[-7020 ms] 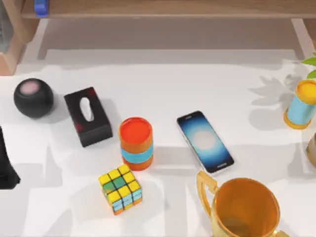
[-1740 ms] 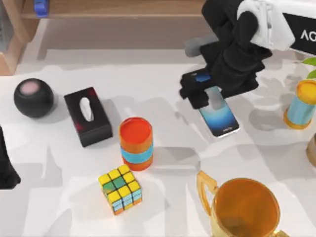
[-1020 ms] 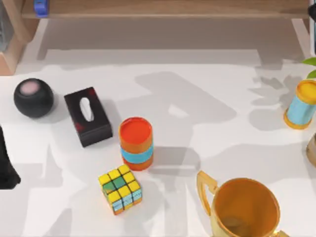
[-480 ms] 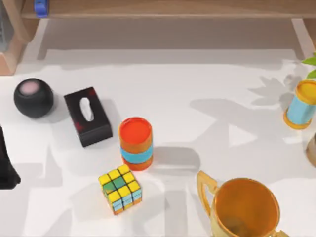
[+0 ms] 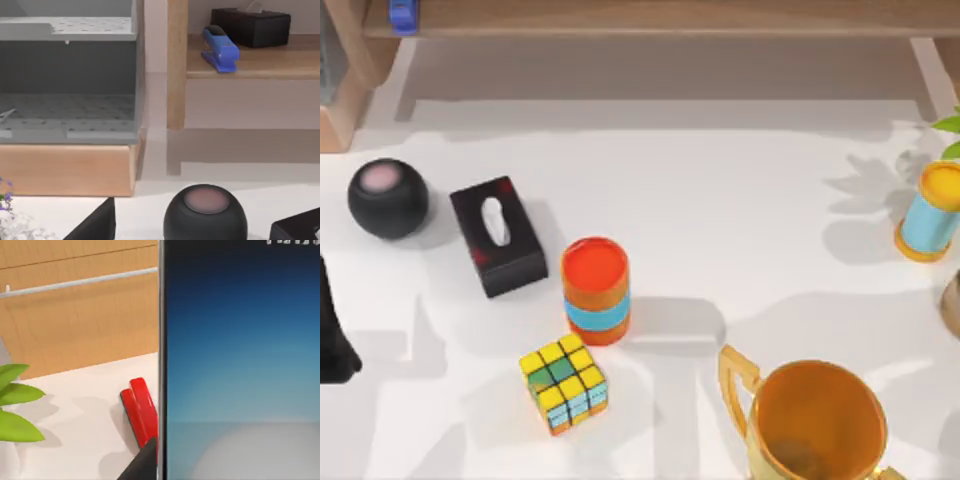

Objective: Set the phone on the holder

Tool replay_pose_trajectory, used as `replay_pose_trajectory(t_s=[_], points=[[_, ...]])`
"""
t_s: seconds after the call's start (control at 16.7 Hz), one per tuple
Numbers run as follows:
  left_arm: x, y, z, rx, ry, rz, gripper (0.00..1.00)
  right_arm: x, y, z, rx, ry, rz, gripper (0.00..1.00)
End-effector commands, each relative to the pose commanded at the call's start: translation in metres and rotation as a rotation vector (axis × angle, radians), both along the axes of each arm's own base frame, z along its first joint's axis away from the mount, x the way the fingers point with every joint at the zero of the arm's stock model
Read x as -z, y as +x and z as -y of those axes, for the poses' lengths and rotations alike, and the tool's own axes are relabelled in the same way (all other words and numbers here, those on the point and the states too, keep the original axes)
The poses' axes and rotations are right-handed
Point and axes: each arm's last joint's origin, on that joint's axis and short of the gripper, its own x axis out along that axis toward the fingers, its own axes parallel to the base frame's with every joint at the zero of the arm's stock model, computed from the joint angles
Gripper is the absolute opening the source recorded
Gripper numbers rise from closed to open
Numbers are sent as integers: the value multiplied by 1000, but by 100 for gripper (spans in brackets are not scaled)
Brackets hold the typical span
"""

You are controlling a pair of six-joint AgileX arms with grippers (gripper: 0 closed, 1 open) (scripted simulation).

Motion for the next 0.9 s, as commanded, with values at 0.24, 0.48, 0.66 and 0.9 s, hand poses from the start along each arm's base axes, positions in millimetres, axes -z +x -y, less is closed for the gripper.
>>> replay_pose_trajectory(t_s=[0.24, 0.48, 0.66, 0.9], points=[[0, 0, 0, 0, 0, 0, 100, 18, -29, 4, 102, 2, 2, 0], [0, 0, 0, 0, 0, 0, 100, 18, -31, 4, 108, -1, 6, 0], [0, 0, 0, 0, 0, 0, 100, 19, -30, 3, 103, 5, 5, 0], [0, 0, 0, 0, 0, 0, 100, 12, -23, 0, 51, 46, 66, 0]])
